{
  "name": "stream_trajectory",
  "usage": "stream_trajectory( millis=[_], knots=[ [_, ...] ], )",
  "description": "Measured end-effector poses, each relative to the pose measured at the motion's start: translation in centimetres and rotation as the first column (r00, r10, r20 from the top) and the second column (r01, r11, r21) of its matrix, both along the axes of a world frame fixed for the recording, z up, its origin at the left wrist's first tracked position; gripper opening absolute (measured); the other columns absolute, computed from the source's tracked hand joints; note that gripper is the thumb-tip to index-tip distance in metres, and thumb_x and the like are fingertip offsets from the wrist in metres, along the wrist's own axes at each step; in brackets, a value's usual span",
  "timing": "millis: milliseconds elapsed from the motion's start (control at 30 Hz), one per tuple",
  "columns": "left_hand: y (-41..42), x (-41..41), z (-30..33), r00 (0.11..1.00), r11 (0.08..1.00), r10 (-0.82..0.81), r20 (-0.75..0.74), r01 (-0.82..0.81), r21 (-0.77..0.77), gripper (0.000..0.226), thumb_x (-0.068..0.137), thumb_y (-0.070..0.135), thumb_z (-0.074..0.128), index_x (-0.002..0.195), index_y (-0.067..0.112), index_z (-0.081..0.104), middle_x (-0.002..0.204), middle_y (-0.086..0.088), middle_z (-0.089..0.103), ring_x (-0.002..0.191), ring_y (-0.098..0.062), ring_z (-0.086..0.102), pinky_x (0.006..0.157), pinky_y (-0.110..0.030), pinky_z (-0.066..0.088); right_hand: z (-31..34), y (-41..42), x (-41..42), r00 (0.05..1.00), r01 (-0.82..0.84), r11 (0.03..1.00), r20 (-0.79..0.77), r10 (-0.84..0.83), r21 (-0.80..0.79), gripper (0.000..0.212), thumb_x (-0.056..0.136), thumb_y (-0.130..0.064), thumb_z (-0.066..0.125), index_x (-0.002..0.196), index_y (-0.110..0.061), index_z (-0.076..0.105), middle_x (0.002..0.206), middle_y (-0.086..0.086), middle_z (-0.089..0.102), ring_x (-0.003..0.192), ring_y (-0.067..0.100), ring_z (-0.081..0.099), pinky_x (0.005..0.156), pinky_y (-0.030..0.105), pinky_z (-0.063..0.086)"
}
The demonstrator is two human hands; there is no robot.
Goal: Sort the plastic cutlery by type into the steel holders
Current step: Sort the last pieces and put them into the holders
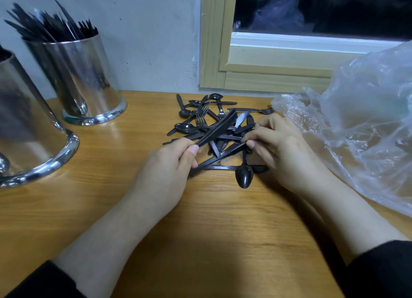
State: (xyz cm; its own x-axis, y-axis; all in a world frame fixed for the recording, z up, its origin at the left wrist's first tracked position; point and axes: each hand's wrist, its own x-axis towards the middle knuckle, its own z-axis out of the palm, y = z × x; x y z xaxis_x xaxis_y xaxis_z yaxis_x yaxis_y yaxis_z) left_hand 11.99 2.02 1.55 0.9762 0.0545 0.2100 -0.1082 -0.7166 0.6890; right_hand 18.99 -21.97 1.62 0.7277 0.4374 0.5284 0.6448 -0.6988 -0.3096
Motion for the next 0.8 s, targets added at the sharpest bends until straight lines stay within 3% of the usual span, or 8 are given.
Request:
stream_trajectory(
  millis=[167, 267, 333, 433, 500, 567, 667, 800],
  knots=[
    [-0.1, -0.3, 0.2, 0.992, 0.992, -0.126, 0.000, 0.126, 0.008, 0.037, 0.101, 0.042, 0.036, 0.091, 0.022, 0.066, 0.074, 0.008, 0.063, 0.074, -0.006, 0.058, 0.062, -0.025, 0.045, 0.9, 1.1, -1.3, 0.996, -0.083, 0.991, 0.044, 0.078, 0.110, 0.011, 0.097, -0.023, 0.063, 0.101, -0.015, 0.069, 0.094, -0.003, 0.059, 0.089, 0.019, 0.052, 0.081, 0.035, 0.045],
    [-0.3, -0.5, 0.5, 0.986, 0.986, -0.164, -0.021, 0.164, -0.026, 0.040, 0.101, 0.044, 0.036, 0.105, 0.022, 0.069, 0.079, 0.002, 0.066, 0.081, -0.011, 0.059, 0.072, -0.033, 0.045, 1.5, 1.5, -2.2, 1.000, -0.011, 0.964, 0.014, 0.007, 0.265, 0.008, 0.093, -0.025, 0.068, 0.097, -0.018, 0.065, 0.088, -0.012, 0.058, 0.085, 0.002, 0.053, 0.077, 0.015, 0.040],
    [-0.1, -0.4, 0.5, 0.989, 0.988, -0.146, -0.031, 0.145, -0.052, 0.029, 0.103, 0.042, 0.040, 0.104, 0.031, 0.067, 0.079, 0.009, 0.066, 0.082, -0.004, 0.059, 0.069, -0.025, 0.046, 1.8, 1.0, -2.5, 0.997, 0.078, 0.937, -0.055, -0.063, 0.340, 0.007, 0.092, -0.025, 0.069, 0.094, -0.025, 0.062, 0.082, -0.018, 0.057, 0.077, -0.003, 0.051, 0.069, 0.007, 0.037],
    [0.3, -0.1, 0.4, 0.993, 0.989, -0.103, -0.057, 0.096, -0.115, 0.018, 0.103, 0.040, 0.049, 0.098, 0.034, 0.064, 0.071, 0.024, 0.061, 0.065, 0.001, 0.057, 0.058, -0.021, 0.041, 1.8, -1.1, -2.1, 0.969, 0.178, 0.965, -0.207, -0.137, 0.194, 0.008, 0.092, -0.029, 0.068, 0.089, -0.034, 0.063, 0.079, -0.018, 0.060, 0.074, 0.000, 0.052, 0.064, 0.009, 0.037],
    [0.5, 0.1, 0.1, 0.996, 0.985, -0.068, -0.052, 0.059, -0.162, 0.020, 0.102, 0.039, 0.051, 0.092, 0.029, 0.065, 0.059, 0.020, 0.054, 0.053, -0.004, 0.049, 0.059, -0.030, 0.042, 1.5, -2.6, -2.0, 0.934, 0.181, 0.983, -0.314, -0.170, 0.007, 0.005, 0.090, -0.035, 0.069, 0.093, -0.036, 0.065, 0.087, -0.014, 0.060, 0.081, 0.002, 0.054, 0.069, 0.016, 0.040],
    [0.5, 0.2, -0.1, 0.998, 0.983, -0.038, -0.050, 0.029, -0.180, 0.024, 0.102, 0.039, 0.052, 0.087, 0.024, 0.064, 0.055, 0.017, 0.050, 0.051, -0.005, 0.044, 0.059, -0.036, 0.042, 1.0, -3.3, -2.3, 0.893, 0.151, 0.980, -0.408, -0.191, -0.128, 0.018, 0.087, -0.043, 0.070, 0.103, -0.037, 0.065, 0.097, -0.015, 0.059, 0.088, 0.000, 0.054, 0.076, 0.019, 0.043],
    [0.3, 0.2, -0.1, 0.999, 0.985, -0.034, -0.039, 0.027, -0.168, 0.028, 0.104, 0.036, 0.048, 0.085, 0.020, 0.059, 0.057, 0.015, 0.055, 0.050, -0.004, 0.047, 0.057, -0.028, 0.039, 0.5, -2.8, -2.5, 0.859, 0.122, 0.975, -0.472, -0.198, -0.186, 0.030, 0.084, -0.050, 0.070, 0.109, -0.037, 0.063, 0.105, -0.017, 0.055, 0.097, -0.004, 0.054, 0.084, 0.016, 0.042],
    [0.1, -0.1, 0.2, 1.000, 0.984, -0.019, 0.009, 0.020, -0.178, 0.025, 0.107, 0.033, 0.043, 0.090, 0.024, 0.058, 0.061, 0.006, 0.062, 0.048, -0.001, 0.050, 0.051, -0.014, 0.040, 0.5, -1.7, -2.2, 0.844, 0.145, 0.968, -0.485, -0.229, -0.204, 0.021, 0.085, -0.048, 0.070, 0.098, -0.035, 0.060, 0.102, -0.013, 0.053, 0.096, 0.006, 0.054, 0.094, 0.037, 0.045]
  ],
)
